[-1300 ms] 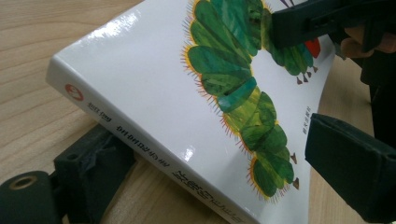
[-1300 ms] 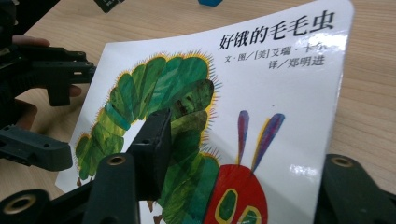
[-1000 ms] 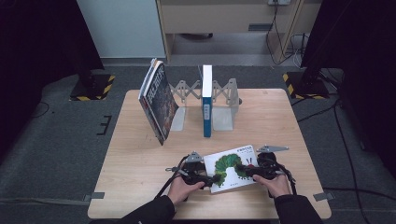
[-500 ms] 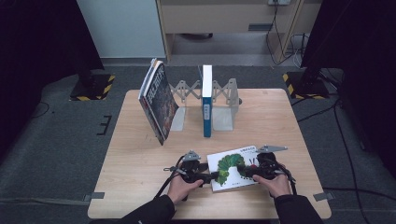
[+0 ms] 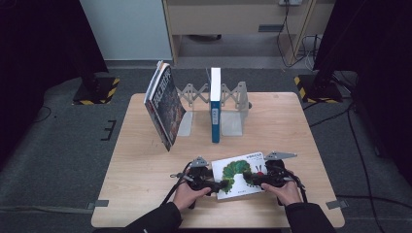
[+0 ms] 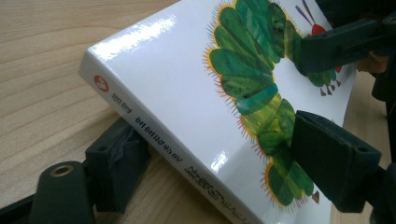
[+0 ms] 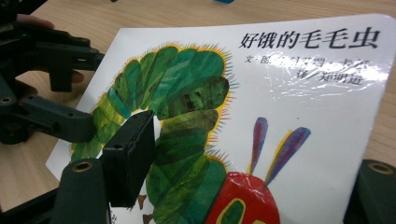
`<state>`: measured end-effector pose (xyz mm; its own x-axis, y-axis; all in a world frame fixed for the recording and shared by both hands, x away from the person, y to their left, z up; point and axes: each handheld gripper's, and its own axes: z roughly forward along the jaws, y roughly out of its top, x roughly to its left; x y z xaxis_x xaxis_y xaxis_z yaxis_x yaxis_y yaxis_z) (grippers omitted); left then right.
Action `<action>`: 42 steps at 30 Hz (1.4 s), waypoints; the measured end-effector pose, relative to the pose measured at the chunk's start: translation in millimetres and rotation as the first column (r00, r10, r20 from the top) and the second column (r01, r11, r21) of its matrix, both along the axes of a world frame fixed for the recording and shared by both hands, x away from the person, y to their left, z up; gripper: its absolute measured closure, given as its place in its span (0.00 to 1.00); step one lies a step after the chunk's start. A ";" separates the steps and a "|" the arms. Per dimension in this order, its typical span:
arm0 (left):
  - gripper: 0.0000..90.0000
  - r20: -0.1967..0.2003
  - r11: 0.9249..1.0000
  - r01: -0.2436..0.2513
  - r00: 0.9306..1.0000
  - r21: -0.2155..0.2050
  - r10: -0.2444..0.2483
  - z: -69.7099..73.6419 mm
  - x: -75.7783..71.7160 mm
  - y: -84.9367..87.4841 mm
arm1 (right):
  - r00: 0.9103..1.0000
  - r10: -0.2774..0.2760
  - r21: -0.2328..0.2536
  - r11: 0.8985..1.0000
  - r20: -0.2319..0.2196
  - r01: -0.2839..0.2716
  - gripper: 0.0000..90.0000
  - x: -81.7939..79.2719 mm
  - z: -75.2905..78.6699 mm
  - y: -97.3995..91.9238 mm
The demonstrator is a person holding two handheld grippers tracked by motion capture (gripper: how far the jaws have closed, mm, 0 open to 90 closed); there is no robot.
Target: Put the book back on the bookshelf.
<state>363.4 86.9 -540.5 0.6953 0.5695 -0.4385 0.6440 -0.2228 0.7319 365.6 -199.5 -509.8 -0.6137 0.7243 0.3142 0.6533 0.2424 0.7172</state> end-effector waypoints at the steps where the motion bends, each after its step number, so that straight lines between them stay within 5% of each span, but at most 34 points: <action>1: 0.21 -0.007 1.000 -0.002 1.000 -0.007 0.002 -0.2 0.2 0.6 | 1.000 0.004 0.001 1.000 0.002 -0.004 0.33 -0.1 -0.3 0.4; 11: 0.35 -0.022 0.998 -0.054 0.998 -0.014 0.053 -1.1 0.8 5.2 | 1.000 -0.007 -0.003 1.000 0.018 0.007 0.34 -1.0 1.1 0.5; 22: 0.40 -0.022 0.997 -0.070 0.997 -0.011 0.070 -1.3 0.7 5.7 | 0.998 -0.057 -0.027 0.998 0.016 0.058 0.25 1.4 1.9 -2.5; 35: 0.44 -0.019 0.997 -0.076 0.997 0.000 0.076 -1.0 0.6 5.6 | 0.989 -0.145 -0.059 0.988 0.010 0.145 0.27 3.3 -1.3 -13.6; 42: 0.44 -0.022 0.997 -0.074 0.997 -0.006 0.074 -1.2 1.1 6.1 | 0.989 -0.144 -0.068 0.987 0.025 0.146 0.28 2.2 -3.5 -13.3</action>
